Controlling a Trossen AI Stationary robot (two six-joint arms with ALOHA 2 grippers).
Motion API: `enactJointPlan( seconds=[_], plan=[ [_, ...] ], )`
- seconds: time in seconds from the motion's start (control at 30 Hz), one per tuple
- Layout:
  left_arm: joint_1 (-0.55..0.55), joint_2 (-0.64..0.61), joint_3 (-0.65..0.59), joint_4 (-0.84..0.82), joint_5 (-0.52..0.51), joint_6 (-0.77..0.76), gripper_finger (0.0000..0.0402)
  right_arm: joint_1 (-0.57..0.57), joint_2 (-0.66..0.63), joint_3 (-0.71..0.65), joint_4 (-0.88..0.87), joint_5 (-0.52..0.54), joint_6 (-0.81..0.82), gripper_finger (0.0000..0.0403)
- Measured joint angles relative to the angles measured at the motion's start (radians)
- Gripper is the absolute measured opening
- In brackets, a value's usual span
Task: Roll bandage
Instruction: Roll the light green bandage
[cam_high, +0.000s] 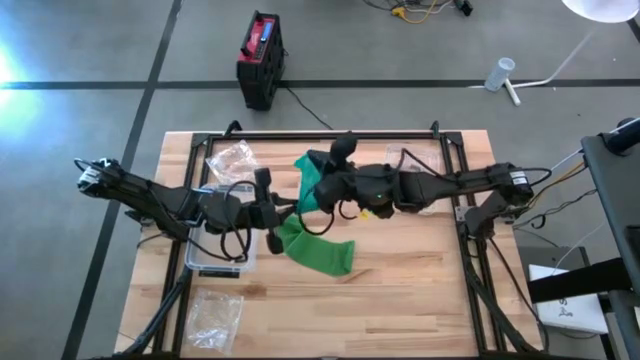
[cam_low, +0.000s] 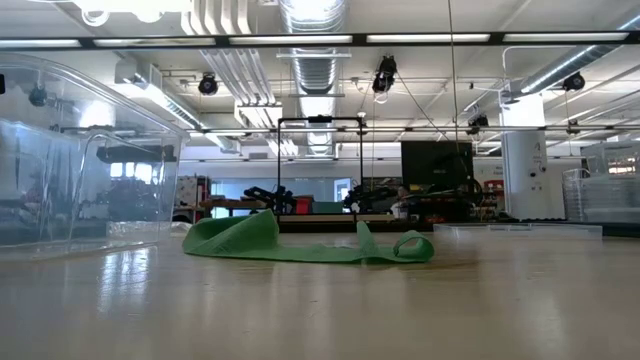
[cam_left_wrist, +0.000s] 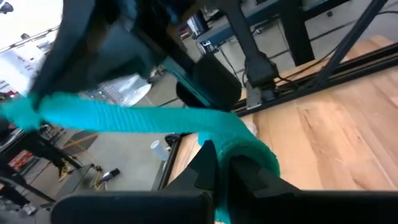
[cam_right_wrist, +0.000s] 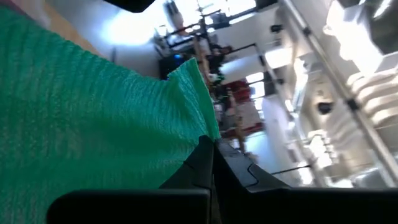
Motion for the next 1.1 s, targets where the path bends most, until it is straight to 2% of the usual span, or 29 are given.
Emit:
enactJointPlan(
  seconds=[0.1, 0.3, 0.47, 0.67, 0.77, 1.0, 1.1],
  plan=[
    [-0.004, 0.001, 0.000, 0.000, 0.007, -0.004, 0.0002, -0.007, 0.000, 0.000, -0.077, -0.066, 0.100, 0.0000],
    [-0.004, 0.001, 0.000, 0.000, 0.029, -0.005, 0.0002, -0.007, 0.000, 0.000, -0.140, -0.137, 0.168, 0.0007],
    [-0.004, 0.001, 0.000, 0.002, 0.041, 0.002, 0.0002, -0.008, -0.001, 0.000, -0.175, -0.141, 0.225, 0.0045],
    [-0.004, 0.001, 0.003, 0.005, 0.056, 0.009, 0.0002, -0.009, -0.003, 0.000, -0.298, -0.147, 0.282, 0.0099],
    [-0.004, -0.002, 0.008, 0.026, 0.057, 0.008, 0.0002, -0.009, -0.003, 0.000, -0.363, -0.214, 0.315, 0.0123],
    [-0.004, -0.003, 0.008, 0.036, 0.077, 0.004, 0.0002, 0.002, -0.009, 0.000, -0.392, -0.414, 0.330, 0.0160],
    [-0.004, -0.005, 0.008, 0.060, 0.130, 0.000, 0.0002, 0.013, -0.028, 0.000, -0.406, -0.496, 0.330, 0.0169]
  ],
)
